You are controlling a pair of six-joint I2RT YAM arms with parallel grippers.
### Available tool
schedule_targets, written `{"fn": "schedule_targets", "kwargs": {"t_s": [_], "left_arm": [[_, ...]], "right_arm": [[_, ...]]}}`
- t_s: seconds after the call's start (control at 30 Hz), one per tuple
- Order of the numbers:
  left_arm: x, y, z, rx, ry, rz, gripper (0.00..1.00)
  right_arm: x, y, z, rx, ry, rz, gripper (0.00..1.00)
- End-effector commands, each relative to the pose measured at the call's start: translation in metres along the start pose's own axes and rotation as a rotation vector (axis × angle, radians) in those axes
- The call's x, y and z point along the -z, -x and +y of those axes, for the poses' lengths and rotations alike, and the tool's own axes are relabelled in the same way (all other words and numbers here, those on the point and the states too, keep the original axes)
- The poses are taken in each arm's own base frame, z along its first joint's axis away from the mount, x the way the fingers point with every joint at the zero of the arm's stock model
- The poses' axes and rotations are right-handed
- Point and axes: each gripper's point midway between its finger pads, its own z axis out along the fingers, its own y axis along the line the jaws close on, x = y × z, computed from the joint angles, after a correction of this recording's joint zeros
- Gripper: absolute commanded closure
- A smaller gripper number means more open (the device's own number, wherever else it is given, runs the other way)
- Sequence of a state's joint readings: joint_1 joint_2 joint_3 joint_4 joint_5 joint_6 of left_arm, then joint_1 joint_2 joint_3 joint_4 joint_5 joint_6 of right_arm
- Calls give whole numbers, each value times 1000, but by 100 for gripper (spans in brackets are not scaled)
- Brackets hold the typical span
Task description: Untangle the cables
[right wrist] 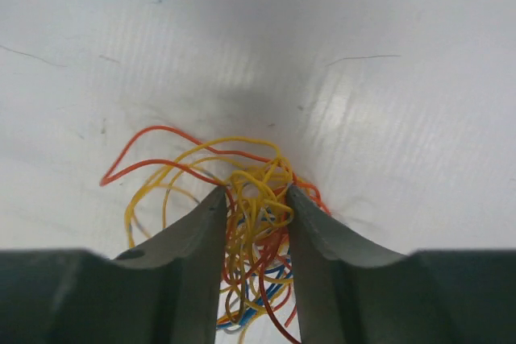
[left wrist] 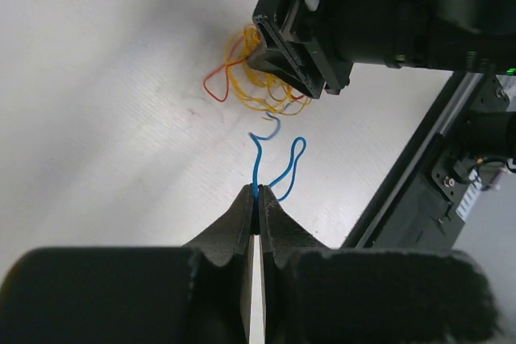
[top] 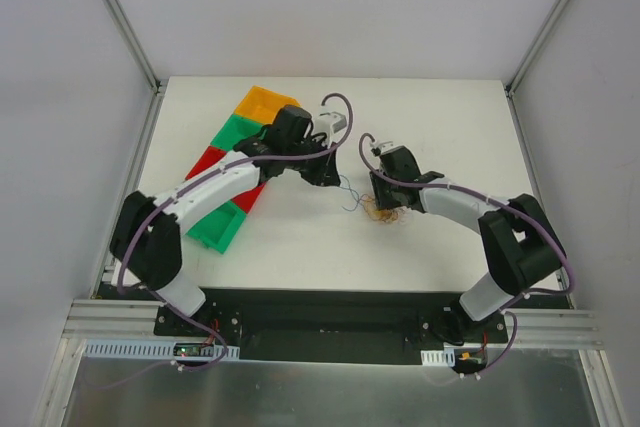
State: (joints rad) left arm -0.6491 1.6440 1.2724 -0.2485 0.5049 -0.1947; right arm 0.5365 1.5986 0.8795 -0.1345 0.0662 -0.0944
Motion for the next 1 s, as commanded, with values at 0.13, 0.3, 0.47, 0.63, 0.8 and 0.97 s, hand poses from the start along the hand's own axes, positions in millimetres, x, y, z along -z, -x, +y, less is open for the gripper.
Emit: {"fn": "schedule_targets", "kwargs": {"t_s": [0.13, 0.3, 0.47, 0.63, 0.8, 0.97], "left_arm": [[109, 62, -12, -266, 265, -378, 100], [196, 83, -25, -318, 419, -616, 100], [279, 86, -35, -351, 566, -819, 100], [314, 81, -48, -353, 576, -892, 100], [344, 86, -43, -353, 688, -920, 100], [337, 98, -59, -376, 616, -858, 100]], "right_arm": [[15, 11, -40, -24, -218, -61, 76], [16, 10, -51, -45, -289, -54, 75], [13, 6, -54, -88, -280, -35, 58], [9, 3, -56, -134, -252, -17, 46], [10, 0, -65, -150, -272, -9, 37], [12, 7, -52, -189, -161, -49, 26]]}}
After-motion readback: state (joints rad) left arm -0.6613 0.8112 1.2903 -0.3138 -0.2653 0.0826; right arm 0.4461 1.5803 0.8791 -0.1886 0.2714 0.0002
